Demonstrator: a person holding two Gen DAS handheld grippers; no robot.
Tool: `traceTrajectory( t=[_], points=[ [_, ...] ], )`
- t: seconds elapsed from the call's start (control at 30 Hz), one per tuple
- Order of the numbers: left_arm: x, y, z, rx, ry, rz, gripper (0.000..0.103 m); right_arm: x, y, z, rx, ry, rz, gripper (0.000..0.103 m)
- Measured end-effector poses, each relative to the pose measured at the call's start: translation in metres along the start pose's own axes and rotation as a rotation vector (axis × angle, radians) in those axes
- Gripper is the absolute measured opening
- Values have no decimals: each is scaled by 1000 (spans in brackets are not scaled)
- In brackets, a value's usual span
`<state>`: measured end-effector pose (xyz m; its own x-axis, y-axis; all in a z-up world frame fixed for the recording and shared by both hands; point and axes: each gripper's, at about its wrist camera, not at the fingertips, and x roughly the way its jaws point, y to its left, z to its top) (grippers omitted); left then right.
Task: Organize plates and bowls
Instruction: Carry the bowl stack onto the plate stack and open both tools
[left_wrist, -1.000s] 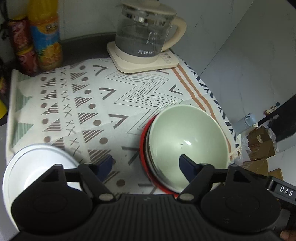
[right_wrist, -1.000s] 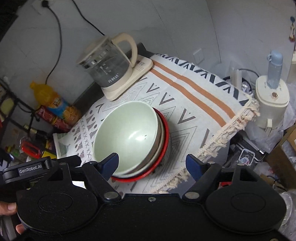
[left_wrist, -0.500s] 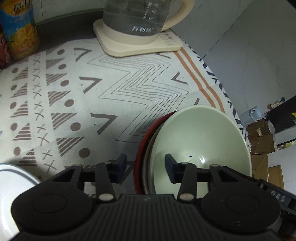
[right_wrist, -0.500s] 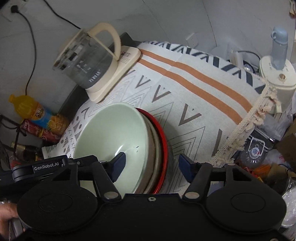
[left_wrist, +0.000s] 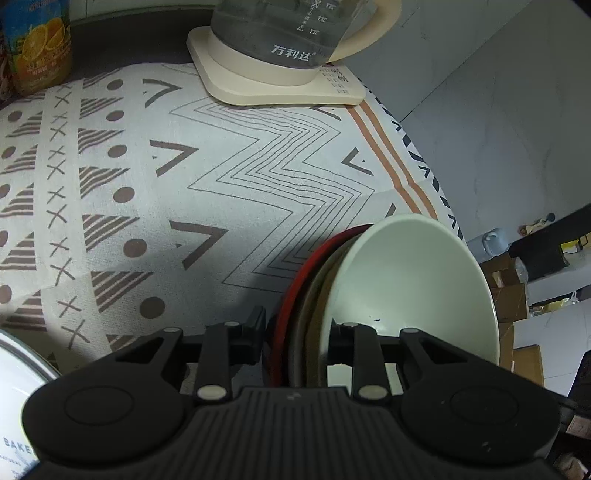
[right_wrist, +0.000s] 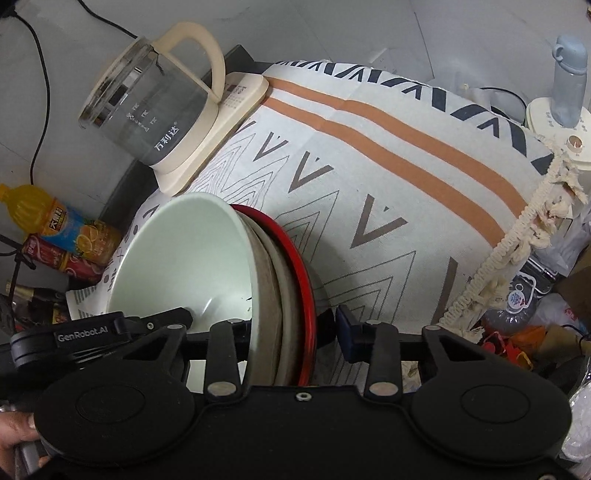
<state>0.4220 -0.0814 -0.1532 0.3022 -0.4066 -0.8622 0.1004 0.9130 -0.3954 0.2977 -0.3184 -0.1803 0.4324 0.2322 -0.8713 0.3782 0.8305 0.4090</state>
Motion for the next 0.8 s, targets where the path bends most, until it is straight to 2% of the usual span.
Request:
traceTrajectory(
  t=[0.2, 0.5, 0.8],
  points=[
    [-17, -2, 1, 19, -7, 16, 27, -5, 4, 1, -37, -4, 11, 30],
    [-50, 2, -1, -6, -41, 33, 27, -23, 25, 6, -78, -8, 27, 30],
    [-92, 17, -8, -58, -118, 73, 27, -37, 54, 4, -153, -1, 76, 30]
  ],
)
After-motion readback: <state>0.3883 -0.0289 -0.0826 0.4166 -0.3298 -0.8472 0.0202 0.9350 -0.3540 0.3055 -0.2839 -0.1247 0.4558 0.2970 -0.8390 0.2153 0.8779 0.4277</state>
